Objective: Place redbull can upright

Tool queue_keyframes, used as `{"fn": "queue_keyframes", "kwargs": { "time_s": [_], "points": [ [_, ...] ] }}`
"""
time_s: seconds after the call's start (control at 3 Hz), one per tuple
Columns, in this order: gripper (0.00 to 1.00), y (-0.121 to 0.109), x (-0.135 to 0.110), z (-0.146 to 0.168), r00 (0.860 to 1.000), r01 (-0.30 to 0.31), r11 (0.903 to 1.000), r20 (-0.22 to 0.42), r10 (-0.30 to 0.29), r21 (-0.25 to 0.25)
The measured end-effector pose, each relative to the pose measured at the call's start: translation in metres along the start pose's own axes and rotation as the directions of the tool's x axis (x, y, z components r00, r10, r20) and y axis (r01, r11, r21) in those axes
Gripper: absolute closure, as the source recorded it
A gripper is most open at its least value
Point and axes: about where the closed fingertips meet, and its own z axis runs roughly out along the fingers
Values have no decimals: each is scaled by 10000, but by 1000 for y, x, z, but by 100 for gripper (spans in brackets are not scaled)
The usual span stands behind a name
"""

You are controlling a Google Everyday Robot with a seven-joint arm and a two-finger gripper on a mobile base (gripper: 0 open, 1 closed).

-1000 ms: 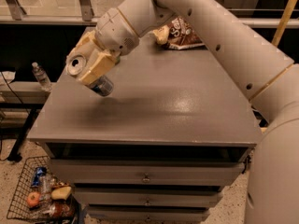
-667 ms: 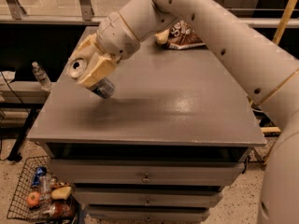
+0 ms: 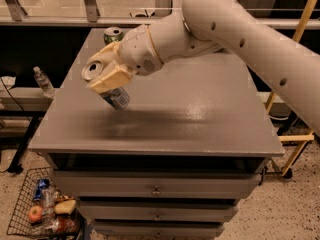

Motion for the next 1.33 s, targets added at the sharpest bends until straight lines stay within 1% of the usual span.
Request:
{"fn": "queue_keyframes", "kwargs": {
  "time_s": [0.33,0.67,1.0,1.33],
  "points": [
    [100,-4,10,-9,9958,-643,9928,710,573,1008],
    [100,-7,19,-16,9885,-1132,9810,1177,951,1576],
    [100,-7,31,-21,9798,-1596,9676,1514,1311,1955],
    [100,-5,45,-26,9695,-2040,9539,1808,1656,2200]
  ]
}}
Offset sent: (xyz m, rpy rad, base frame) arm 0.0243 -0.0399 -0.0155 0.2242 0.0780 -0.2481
